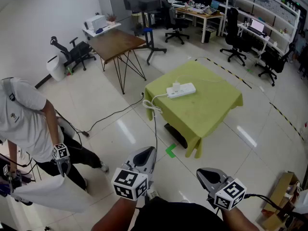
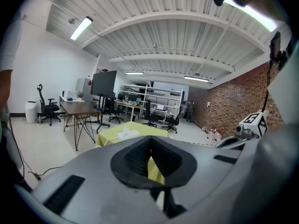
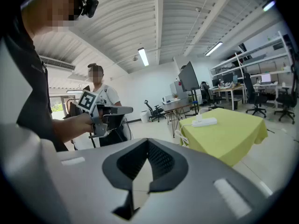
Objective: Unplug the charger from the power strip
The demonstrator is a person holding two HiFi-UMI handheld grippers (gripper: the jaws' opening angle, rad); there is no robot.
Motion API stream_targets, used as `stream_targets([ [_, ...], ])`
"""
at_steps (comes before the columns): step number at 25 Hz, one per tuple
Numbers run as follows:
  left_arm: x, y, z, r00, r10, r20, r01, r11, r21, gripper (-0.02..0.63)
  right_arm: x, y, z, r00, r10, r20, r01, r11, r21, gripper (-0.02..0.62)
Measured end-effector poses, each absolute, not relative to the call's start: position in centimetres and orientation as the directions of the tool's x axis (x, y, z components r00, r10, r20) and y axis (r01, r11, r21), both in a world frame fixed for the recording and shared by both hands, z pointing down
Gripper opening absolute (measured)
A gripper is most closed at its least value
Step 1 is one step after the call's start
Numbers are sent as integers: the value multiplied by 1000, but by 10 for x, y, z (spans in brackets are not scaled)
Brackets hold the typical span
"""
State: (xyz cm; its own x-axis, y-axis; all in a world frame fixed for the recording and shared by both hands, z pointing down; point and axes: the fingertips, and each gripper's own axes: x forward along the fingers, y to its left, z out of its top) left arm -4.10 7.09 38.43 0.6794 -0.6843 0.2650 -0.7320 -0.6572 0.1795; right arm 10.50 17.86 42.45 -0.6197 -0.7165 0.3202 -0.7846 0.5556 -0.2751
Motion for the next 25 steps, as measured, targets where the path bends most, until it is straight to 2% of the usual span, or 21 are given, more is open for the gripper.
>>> stream_targets([
  [25,-70,15,392,721,-640,265,-690,-700,186,6,71,127,429,-572,-743,346,-820,508,-264,3],
])
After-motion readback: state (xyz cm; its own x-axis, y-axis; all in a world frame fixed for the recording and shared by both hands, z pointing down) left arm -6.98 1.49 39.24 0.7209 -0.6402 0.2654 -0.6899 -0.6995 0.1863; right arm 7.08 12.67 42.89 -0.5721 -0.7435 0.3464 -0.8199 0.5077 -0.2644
